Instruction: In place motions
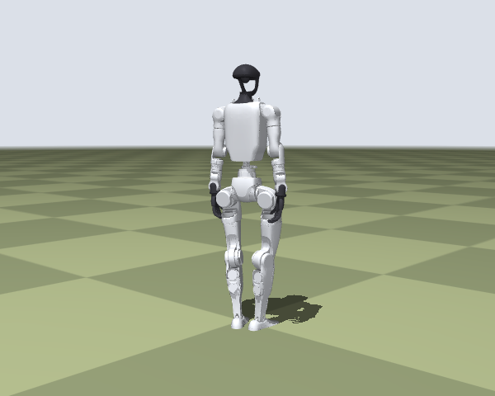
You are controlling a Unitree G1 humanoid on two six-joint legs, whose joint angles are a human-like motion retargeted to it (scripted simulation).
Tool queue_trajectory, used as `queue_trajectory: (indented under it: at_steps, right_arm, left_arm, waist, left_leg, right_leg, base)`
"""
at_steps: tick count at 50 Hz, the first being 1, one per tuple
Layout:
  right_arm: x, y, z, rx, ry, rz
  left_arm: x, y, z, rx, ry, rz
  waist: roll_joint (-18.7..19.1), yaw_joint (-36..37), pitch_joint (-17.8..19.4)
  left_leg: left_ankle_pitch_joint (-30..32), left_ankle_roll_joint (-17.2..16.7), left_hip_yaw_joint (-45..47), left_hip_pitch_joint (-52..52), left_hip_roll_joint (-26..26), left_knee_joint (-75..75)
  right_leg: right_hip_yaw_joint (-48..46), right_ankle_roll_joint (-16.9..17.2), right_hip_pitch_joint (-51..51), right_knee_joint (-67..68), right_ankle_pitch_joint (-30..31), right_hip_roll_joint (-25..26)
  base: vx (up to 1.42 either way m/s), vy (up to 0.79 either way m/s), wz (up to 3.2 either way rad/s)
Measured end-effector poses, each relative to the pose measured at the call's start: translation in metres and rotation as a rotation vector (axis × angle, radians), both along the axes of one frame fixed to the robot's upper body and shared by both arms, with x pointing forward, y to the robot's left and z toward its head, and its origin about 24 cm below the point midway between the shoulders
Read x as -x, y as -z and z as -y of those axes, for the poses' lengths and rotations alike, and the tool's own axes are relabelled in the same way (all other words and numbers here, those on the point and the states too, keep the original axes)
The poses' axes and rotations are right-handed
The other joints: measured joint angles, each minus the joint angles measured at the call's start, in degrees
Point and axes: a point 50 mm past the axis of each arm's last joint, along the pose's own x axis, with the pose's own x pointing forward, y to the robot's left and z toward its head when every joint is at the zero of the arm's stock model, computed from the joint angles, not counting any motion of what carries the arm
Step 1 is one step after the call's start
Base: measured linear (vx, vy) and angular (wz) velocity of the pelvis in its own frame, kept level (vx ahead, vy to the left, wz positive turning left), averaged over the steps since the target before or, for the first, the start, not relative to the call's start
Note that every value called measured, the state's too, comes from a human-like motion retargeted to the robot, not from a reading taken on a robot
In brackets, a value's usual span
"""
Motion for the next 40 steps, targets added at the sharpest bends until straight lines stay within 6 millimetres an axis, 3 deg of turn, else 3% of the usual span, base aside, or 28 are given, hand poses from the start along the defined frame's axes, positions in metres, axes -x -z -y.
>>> queue_trajectory:
  at_steps: [13, 30, 35, 40]
  right_arm:
    - [0.007, -0.002, 0.009, 0.027, 0.024, -0.040]
    - [-0.005, 0.001, -0.003, -0.024, 0.023, 0.045]
    - [0.011, -0.001, 0.003, 0.004, 0.060, 0.026]
    - [0.041, -0.006, 0.015, 0.049, 0.142, -0.062]
  left_arm:
    - [-0.002, 0.000, 0.002, 0.026, 0.024, 0.003]
    - [0.007, -0.001, -0.003, 0.016, 0.059, -0.015]
    - [0.019, -0.001, -0.004, 0.024, 0.073, -0.042]
    - [0.032, -0.002, -0.001, 0.041, 0.079, -0.076]
  waist:
    - [0.01, 0.32, -0.22]
    - [0.30, 0.45, -0.07]
    - [0.39, 0.23, 0.45]
    - [0.50, -1.20, 0.37]
  left_leg:
    - [0.23, -0.37, -1.29, -0.04, 0.00, 0.38]
    - [0.03, -0.67, -1.82, -0.06, 0.21, 0.96]
    - [-0.10, -0.77, -1.38, 0.01, 0.49, 0.94]
    - [-0.31, -1.15, -3.00, -0.07, 0.55, 1.06]
  right_leg:
    - [-0.74, -0.57, 0.78, -0.52, -0.23, 0.14]
    - [-0.86, -0.92, 1.09, -0.44, -0.51, 0.26]
    - [-0.89, -0.79, 0.96, -0.19, -0.82, 0.26]
    - [-2.55, -0.75, 0.78, 0.07, -1.44, -0.08]
  base:
    - [0.00, 0.00, 0.01]
    - [0.01, 0.01, 0.01]
    - [0.00, 0.00, 0.00]
    - [-0.02, -0.01, 0.26]
